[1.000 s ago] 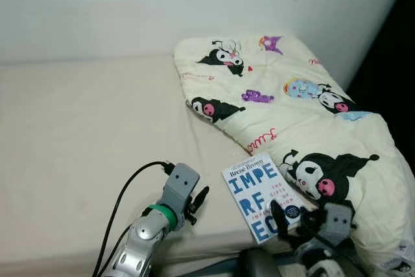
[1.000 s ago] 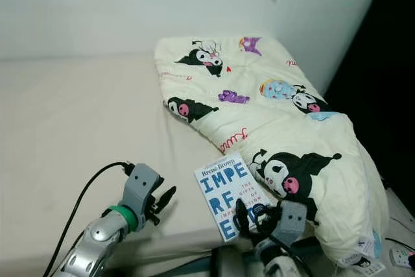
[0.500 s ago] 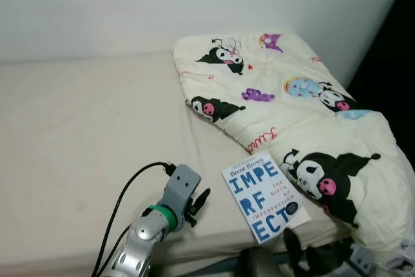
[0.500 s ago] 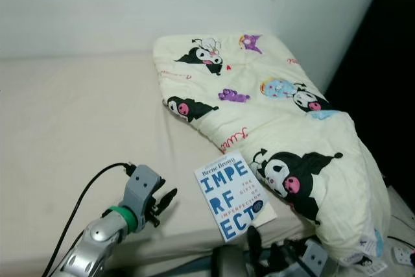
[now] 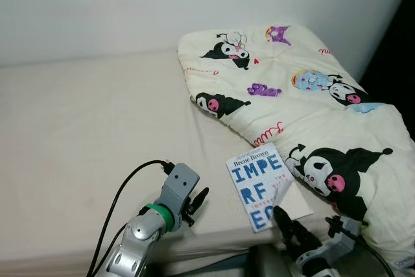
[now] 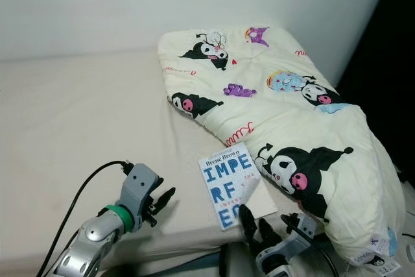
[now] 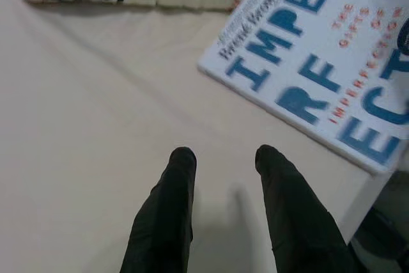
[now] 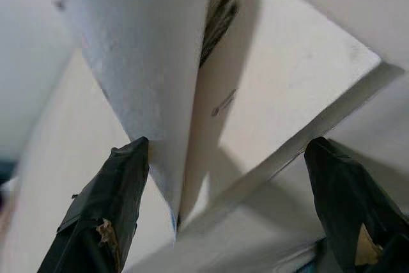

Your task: Clean up the room

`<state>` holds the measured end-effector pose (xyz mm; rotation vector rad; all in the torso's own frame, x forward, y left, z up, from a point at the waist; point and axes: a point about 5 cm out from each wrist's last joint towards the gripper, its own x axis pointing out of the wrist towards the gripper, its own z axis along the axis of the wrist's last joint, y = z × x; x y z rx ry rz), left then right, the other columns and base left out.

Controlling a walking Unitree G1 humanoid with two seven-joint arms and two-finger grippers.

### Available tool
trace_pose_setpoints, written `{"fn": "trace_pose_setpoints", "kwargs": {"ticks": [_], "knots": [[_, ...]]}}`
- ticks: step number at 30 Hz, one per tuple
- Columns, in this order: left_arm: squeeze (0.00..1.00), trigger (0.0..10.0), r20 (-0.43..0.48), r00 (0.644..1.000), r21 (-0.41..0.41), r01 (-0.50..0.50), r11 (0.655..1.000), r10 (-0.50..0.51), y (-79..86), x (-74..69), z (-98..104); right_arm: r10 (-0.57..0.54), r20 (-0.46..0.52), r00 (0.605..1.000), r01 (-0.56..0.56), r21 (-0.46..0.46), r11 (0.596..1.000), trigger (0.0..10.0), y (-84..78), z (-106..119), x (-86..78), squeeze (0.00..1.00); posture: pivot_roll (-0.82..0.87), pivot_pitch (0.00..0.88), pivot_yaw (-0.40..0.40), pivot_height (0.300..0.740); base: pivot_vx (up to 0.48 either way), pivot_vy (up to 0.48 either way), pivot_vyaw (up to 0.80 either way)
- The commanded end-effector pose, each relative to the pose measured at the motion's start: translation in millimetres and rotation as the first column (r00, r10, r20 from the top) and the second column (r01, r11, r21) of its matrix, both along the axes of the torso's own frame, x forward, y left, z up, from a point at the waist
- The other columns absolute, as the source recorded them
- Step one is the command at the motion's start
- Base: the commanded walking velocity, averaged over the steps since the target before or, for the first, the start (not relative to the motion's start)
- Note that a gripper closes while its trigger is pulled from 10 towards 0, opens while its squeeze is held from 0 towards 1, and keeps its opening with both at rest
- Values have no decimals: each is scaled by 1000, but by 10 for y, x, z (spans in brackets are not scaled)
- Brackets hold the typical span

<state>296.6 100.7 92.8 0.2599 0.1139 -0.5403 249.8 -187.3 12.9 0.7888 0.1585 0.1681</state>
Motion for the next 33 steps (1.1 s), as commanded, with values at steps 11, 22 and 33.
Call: {"fn": "trace_pose_setpoints", "kwargs": {"ticks": [11, 22, 33], "knots": [[0, 10000, -64, 998, 43, 12, 999, -9, 254, -84, -65, 197, -17, 980, -197, -21, 980, 10000, 315, -151, -213, 0, -95, 148, 139, 595, 0, 0, 0], [0, 10000, -68, 996, 8, 55, 998, -55, 87, -45, 0, -28, 18, 999, 27, 27, 999, 10000, -13, 69, 264, 0, -88, 139, 153, 595, 0, 0, 0], [0, 10000, -60, 996, 8, 64, 998, -64, 68, -47, 42, -90, -97, 991, 106, 178, 978, 10000, 31, -56, 333, 0, -64, 140, 169, 595, 0, 0, 0]]}}
